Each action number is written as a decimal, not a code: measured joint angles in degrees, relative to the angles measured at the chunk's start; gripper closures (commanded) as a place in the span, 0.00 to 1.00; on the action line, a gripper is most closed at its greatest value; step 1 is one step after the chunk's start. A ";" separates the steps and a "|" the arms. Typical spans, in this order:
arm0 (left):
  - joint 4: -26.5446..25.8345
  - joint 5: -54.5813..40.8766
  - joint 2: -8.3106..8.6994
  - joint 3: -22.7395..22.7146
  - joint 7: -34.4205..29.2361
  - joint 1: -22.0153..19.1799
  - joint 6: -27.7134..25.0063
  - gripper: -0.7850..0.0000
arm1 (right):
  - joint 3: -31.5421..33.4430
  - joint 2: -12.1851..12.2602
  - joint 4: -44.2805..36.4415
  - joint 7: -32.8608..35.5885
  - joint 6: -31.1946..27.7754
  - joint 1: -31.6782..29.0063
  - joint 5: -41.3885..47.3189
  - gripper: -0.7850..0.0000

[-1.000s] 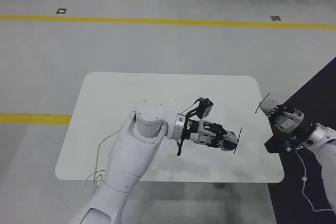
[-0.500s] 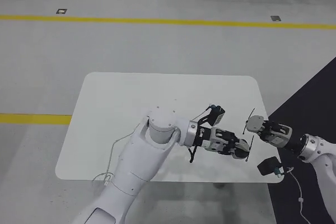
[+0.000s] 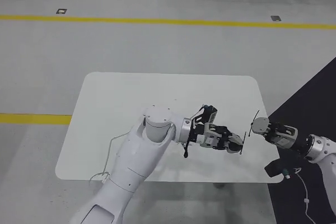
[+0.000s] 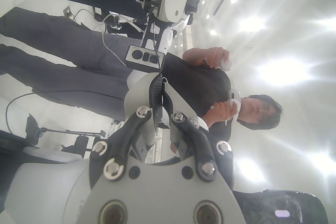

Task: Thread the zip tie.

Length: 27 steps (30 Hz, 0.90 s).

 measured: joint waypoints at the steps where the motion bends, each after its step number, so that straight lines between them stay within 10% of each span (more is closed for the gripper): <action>1: 0.00 0.00 0.00 0.00 0.00 0.00 0.00 1.00 | 0.00 0.00 0.00 0.00 0.00 0.00 0.00 1.00; 27: 3.66 -7.42 0.99 4.18 0.02 -1.46 3.19 1.00 | 0.00 0.00 0.00 0.00 0.00 0.00 0.00 1.00</action>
